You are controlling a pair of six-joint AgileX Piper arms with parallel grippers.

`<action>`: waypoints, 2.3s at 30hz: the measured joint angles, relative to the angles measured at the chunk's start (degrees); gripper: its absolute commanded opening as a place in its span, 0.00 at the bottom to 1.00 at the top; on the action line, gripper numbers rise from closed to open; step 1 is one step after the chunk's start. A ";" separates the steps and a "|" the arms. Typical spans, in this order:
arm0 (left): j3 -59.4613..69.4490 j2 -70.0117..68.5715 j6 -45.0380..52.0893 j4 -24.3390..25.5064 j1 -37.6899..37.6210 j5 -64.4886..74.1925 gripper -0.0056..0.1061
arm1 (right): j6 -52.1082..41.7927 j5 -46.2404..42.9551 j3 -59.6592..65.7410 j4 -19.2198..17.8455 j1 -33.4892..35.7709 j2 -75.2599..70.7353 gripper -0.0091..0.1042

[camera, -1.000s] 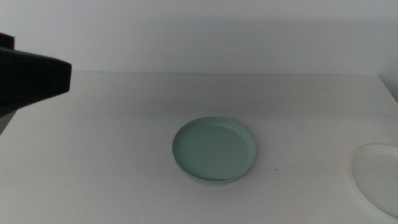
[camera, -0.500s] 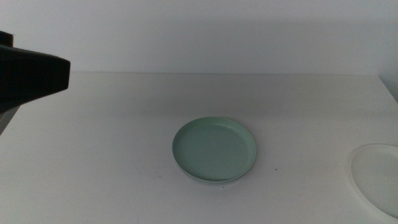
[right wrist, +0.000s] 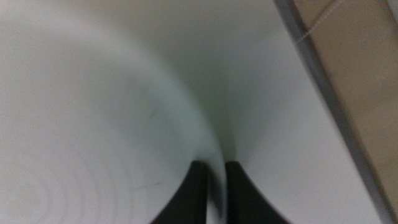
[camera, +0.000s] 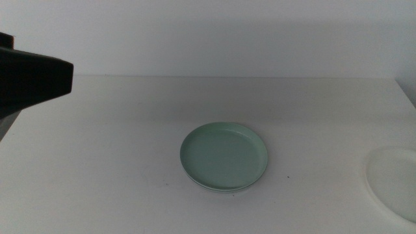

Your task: Stack the three bowls on top of each other.

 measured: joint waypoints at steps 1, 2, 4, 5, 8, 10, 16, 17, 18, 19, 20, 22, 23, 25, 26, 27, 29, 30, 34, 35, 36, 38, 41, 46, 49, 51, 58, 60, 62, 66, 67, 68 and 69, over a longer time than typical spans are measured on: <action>0.00 0.00 0.00 0.00 0.00 0.00 0.89 | 0.08 -0.03 0.00 0.49 -0.10 -0.25 0.06; 0.00 0.00 0.00 0.00 0.00 0.00 0.89 | 0.08 -0.03 0.00 0.49 -0.10 -0.58 0.06; 0.00 0.00 0.00 0.00 0.00 0.00 0.89 | 0.08 -0.03 0.00 1.26 -0.10 -2.08 0.06; 0.00 0.00 0.00 0.00 0.00 0.00 0.89 | 0.08 0.15 -0.17 2.29 0.01 -3.28 0.06; 0.00 0.00 0.00 0.00 0.00 0.00 0.89 | -0.10 1.76 -2.84 5.23 1.78 -8.33 0.06; 0.00 0.00 0.00 0.00 0.00 0.00 0.89 | -0.27 3.68 -6.51 6.03 4.73 -11.63 0.06; 0.00 0.00 0.00 0.00 0.00 0.00 0.89 | 1.26 8.34 -16.07 8.88 19.19 -14.06 0.06; 0.00 0.00 0.00 0.00 0.00 0.00 0.89 | 1.43 8.43 -16.77 9.49 21.51 -13.82 0.06; 0.00 0.00 0.00 0.00 0.00 0.00 0.89 | 1.42 8.43 -17.46 10.39 24.43 -13.65 0.06; 0.00 0.00 0.00 0.00 0.00 0.00 0.89 | 1.54 8.02 -18.01 11.33 27.31 -13.25 0.06; 0.00 0.00 0.00 0.00 0.00 0.00 0.89 | 1.54 7.65 -18.43 12.33 29.50 -12.87 0.06; 0.00 0.00 0.00 0.00 0.00 0.00 0.89 | 1.83 7.08 -19.74 14.55 34.52 -11.26 0.06; 0.00 0.00 0.00 0.00 0.00 0.00 0.89 | 1.94 7.08 -20.50 15.27 36.29 -10.41 0.06; 0.00 0.00 0.00 0.00 0.00 0.00 0.89 | 2.24 7.08 -22.11 15.98 40.58 -7.80 0.06; 0.00 0.00 0.00 0.00 0.00 0.00 0.89 | 2.54 7.08 -22.74 16.24 41.88 -6.42 0.06; 0.00 0.00 0.00 0.00 0.00 0.00 0.89 | 3.09 6.96 -23.51 16.24 43.35 -5.04 0.06; 0.00 0.00 0.00 0.12 0.00 0.00 0.89 | 3.82 6.88 -24.66 16.66 45.36 -2.63 0.06; 0.00 0.00 0.00 0.12 0.00 0.00 0.89 | 3.98 6.88 -25.16 16.94 46.14 -1.37 0.06; 0.00 0.00 0.00 0.12 0.00 0.00 0.89 | 4.22 6.74 -25.81 18.26 47.28 2.69 0.06; 0.00 0.00 0.00 0.12 0.00 0.00 0.89 | 4.25 6.74 -25.81 18.51 47.28 3.95 0.06; 0.00 0.00 0.00 0.12 0.00 0.00 0.89 | 4.35 6.74 -25.81 18.51 47.28 4.98 0.06; 0.00 0.00 0.00 0.12 0.00 0.00 0.89 | 4.35 6.74 -25.81 18.51 47.28 6.59 0.06; 0.00 0.00 0.00 0.12 0.00 0.00 0.89 | 4.35 6.05 -25.81 18.51 47.28 8.16 0.08; 0.00 0.00 0.00 0.12 0.00 0.00 0.89 | 4.35 3.33 -25.81 18.61 47.28 8.65 0.20; 0.00 0.00 0.00 0.12 0.00 0.00 0.89 | 4.35 2.73 -25.81 18.61 47.28 8.65 0.30; 0.00 0.00 0.00 0.12 0.00 0.00 0.89 | 4.35 2.60 -25.89 18.61 47.28 8.65 0.42; 0.00 0.00 0.00 0.12 0.00 0.00 0.89 | -0.53 2.60 -27.77 18.61 47.28 8.48 0.88; 0.00 0.00 0.00 0.12 0.00 0.00 0.89 | -2.18 2.27 -27.98 18.77 46.89 7.52 0.90; 0.00 0.00 0.00 0.12 0.00 0.00 0.89 | -3.46 1.68 -28.12 18.90 46.06 5.71 0.90; 0.00 0.00 0.00 0.12 0.00 0.00 0.89 | -5.45 0.96 -28.18 18.98 42.85 -0.68 0.90; 0.00 0.00 0.00 0.12 0.00 0.00 0.89 | -5.82 0.85 -28.18 18.98 41.83 -3.04 0.90; 0.00 0.00 0.00 0.12 0.00 0.00 0.89 | -5.97 0.85 -28.18 18.98 40.96 -4.62 0.90; 0.00 0.00 0.00 0.12 0.00 0.00 0.89 | -6.37 0.85 -28.18 18.98 39.89 -6.59 0.90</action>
